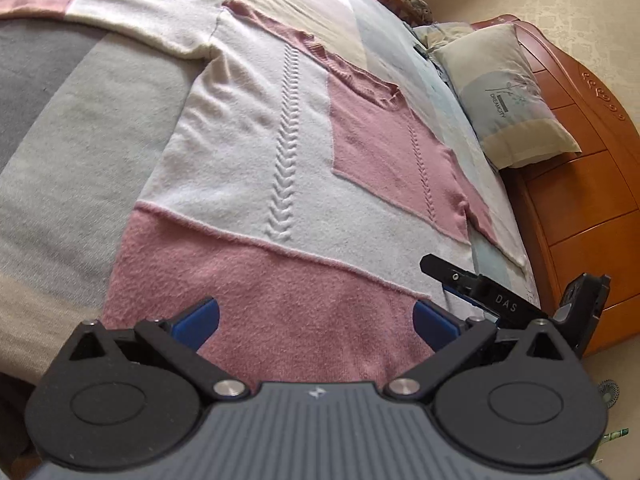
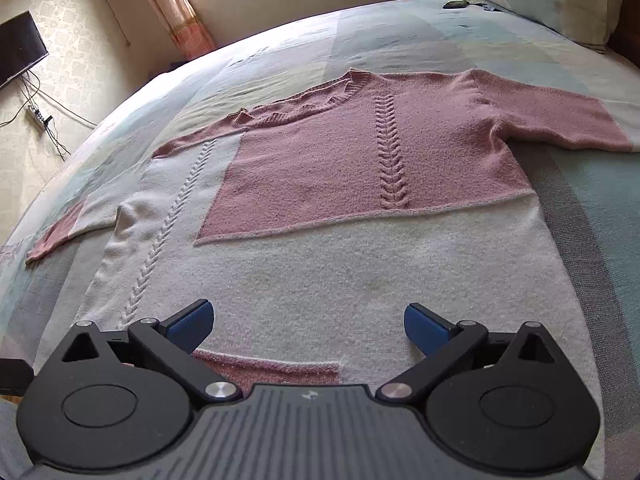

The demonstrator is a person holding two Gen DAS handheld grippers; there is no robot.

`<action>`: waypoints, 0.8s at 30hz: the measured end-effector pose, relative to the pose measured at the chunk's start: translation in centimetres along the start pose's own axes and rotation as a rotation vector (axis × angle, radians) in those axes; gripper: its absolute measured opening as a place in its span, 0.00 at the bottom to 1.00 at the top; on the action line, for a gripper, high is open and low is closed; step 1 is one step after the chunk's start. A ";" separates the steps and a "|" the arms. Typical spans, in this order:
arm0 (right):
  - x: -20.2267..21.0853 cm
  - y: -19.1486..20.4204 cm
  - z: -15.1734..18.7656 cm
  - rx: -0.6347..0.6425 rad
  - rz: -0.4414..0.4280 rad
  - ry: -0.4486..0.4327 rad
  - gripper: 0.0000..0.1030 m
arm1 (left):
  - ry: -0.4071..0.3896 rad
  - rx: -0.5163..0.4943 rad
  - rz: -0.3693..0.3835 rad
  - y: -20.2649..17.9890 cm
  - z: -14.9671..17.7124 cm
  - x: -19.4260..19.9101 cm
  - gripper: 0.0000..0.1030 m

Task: Fold clothes

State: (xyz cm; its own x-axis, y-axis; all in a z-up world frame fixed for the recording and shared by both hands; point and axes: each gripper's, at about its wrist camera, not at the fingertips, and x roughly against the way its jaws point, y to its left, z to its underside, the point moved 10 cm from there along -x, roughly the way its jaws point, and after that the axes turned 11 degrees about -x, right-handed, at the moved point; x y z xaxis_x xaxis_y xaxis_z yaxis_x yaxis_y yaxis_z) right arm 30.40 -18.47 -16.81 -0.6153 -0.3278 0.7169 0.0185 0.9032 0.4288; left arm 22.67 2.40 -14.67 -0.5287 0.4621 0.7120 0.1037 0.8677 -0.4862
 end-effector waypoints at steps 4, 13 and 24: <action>-0.6 0.3 0.4 0.061 0.035 -0.004 1.00 | -0.014 -0.097 -0.041 -0.8 0.8 -2.2 0.99; -1.1 0.7 2.8 0.302 0.138 -0.040 1.00 | -0.155 -0.250 -0.039 -1.5 3.8 -0.2 0.99; -0.5 0.5 3.2 0.328 0.114 -0.058 1.00 | -0.194 -0.176 -0.137 1.4 1.6 0.3 0.99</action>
State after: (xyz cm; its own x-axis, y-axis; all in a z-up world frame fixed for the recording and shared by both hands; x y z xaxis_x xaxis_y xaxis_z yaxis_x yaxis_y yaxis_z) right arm 28.16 -16.97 -18.70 -0.6676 -0.2124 0.7136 -0.1589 0.9770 0.1421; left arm 21.30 3.46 -15.94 -0.6973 0.3090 0.6468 0.1553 0.9460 -0.2846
